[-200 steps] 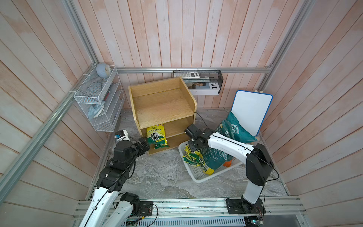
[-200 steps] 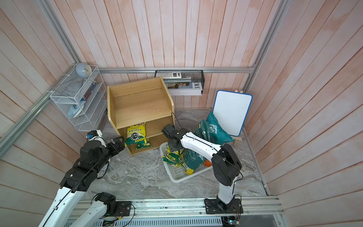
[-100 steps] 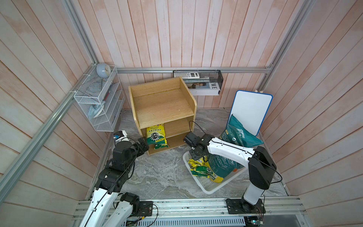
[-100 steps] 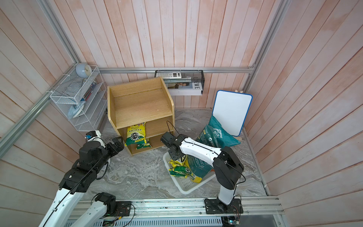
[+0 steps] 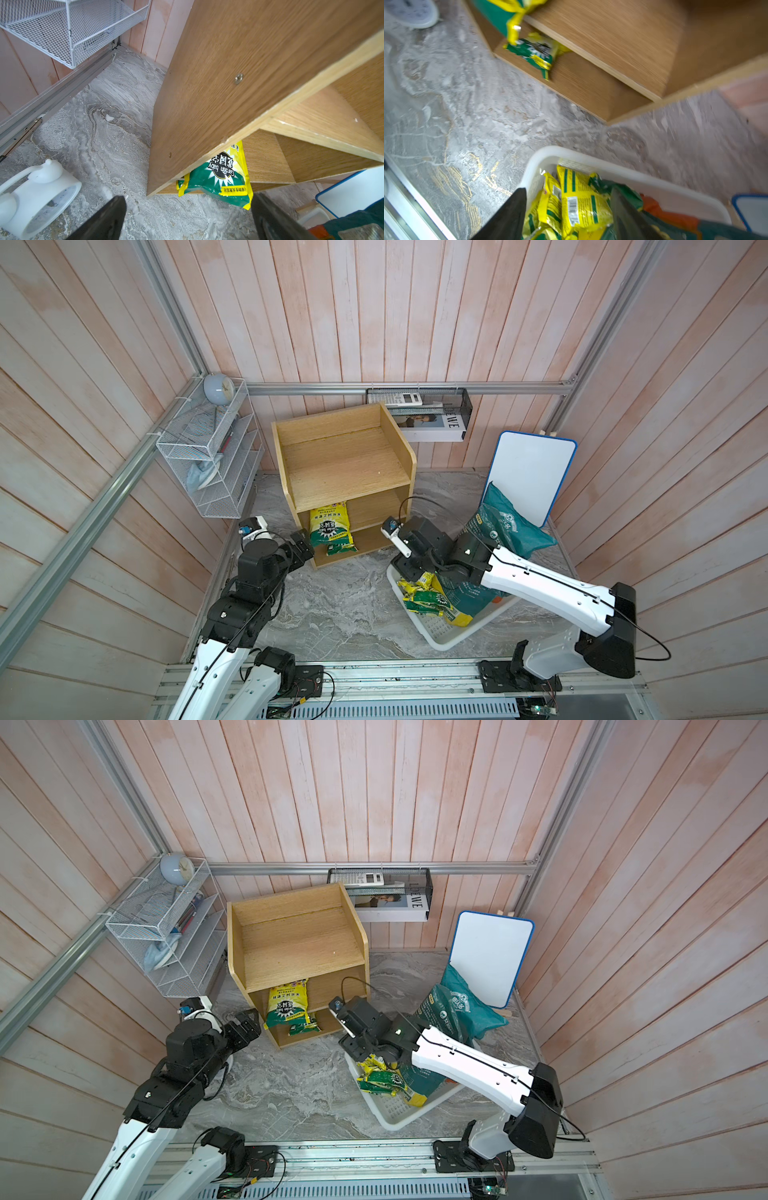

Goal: Take down the fertilizer bag from the shelf
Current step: Pick up the fertilizer bag from the shelf.

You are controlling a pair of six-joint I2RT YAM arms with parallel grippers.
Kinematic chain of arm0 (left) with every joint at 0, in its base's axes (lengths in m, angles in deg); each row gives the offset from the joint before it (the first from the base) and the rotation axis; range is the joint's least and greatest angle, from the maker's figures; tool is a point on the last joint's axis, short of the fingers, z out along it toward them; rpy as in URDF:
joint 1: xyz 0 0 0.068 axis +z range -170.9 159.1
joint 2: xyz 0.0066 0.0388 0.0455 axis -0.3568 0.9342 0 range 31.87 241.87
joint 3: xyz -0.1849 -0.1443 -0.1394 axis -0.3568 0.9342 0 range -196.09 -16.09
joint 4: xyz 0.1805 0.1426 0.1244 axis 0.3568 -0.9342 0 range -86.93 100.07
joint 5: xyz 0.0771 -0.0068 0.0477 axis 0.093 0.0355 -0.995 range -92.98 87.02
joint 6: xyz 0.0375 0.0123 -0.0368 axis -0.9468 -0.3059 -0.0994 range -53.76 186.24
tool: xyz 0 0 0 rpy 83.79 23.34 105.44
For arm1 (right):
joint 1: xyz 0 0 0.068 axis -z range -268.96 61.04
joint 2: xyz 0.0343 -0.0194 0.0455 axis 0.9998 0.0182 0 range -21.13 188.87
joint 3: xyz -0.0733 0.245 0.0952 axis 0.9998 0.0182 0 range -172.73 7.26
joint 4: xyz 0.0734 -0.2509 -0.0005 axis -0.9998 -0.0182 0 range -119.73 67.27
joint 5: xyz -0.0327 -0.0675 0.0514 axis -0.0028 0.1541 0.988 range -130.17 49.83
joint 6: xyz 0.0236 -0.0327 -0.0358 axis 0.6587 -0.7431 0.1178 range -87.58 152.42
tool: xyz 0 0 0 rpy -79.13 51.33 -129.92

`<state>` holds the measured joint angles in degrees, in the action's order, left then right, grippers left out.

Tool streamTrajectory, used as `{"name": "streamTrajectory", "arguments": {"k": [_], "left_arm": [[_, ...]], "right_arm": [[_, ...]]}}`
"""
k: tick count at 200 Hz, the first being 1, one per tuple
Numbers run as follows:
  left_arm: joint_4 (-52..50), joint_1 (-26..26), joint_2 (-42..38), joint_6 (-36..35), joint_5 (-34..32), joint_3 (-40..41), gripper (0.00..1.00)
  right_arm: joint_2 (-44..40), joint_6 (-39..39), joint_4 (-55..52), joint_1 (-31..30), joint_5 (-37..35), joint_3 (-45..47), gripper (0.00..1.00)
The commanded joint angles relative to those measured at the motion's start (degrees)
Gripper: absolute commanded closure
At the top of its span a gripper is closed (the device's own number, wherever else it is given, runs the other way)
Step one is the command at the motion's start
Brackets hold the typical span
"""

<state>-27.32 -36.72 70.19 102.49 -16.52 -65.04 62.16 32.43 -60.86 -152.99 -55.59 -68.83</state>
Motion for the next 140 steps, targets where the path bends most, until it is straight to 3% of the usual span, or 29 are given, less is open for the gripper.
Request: {"name": "streamTrajectory", "arguments": {"k": [1,9,17,67,140], "left_arm": [[-0.25,0.95,0.72,2.81,1.14,-0.01,0.00],[0.22,1.57,0.80,3.80,2.10,0.36,0.00],[0.67,2.48,0.95,4.82,3.19,0.67,0.00],[0.61,7.00,-0.28,6.33,6.67,1.12,0.00],[0.12,7.72,-2.03,4.34,6.23,2.54,0.00]], "right_arm": [[1.43,-12.12,11.93,-3.08,-2.33,1.83,0.20],[2.60,-15.93,14.44,-3.68,-2.42,2.04,0.08],[4.19,-20.19,17.22,-4.20,-2.38,2.08,0.03],[16.47,-46.85,42.40,-7.25,-8.73,3.79,0.02],[30.98,-58.23,54.55,-6.20,-13.79,-6.94,0.02]]}}
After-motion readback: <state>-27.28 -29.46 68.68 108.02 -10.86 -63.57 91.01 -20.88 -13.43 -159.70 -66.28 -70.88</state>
